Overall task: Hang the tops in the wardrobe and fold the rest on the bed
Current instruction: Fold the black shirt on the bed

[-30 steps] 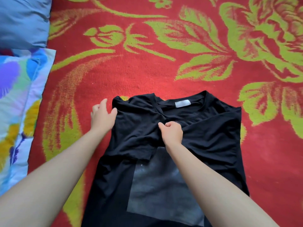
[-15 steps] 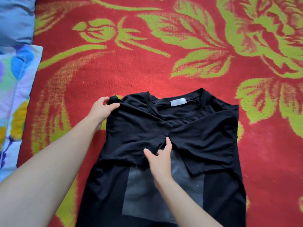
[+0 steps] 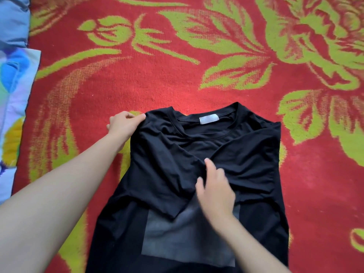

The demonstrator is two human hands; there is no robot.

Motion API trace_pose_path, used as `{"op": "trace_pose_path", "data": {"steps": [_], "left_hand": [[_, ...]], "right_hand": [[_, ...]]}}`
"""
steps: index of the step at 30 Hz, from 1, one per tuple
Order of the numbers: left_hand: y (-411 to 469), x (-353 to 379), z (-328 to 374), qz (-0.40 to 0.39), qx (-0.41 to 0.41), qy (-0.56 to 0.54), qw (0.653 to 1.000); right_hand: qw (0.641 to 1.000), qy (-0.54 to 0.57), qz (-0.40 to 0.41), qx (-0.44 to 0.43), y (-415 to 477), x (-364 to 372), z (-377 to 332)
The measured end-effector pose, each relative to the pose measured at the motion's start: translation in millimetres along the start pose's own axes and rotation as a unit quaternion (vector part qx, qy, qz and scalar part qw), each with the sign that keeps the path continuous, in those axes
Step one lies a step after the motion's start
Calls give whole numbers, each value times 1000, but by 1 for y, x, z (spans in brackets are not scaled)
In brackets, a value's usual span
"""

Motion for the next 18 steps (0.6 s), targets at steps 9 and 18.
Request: {"op": "trace_pose_path", "data": {"steps": [9,18], "left_hand": [[2,13,18,-26,49,30,998],[15,11,32,-39,-1,-145,989]], "right_hand": [[989,-73,-106,66,165,-51,116],[982,38,-149,113,198,-41,134]]}}
Point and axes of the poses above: each hand's wrist, its own y-axis towards the middle knuckle, its own x-axis out of the palm, z = x × y, the point moved 4 cm from there along y, towards the middle knuckle, and after that the axes turned 2 degrees about z, right-handed, at the moved point
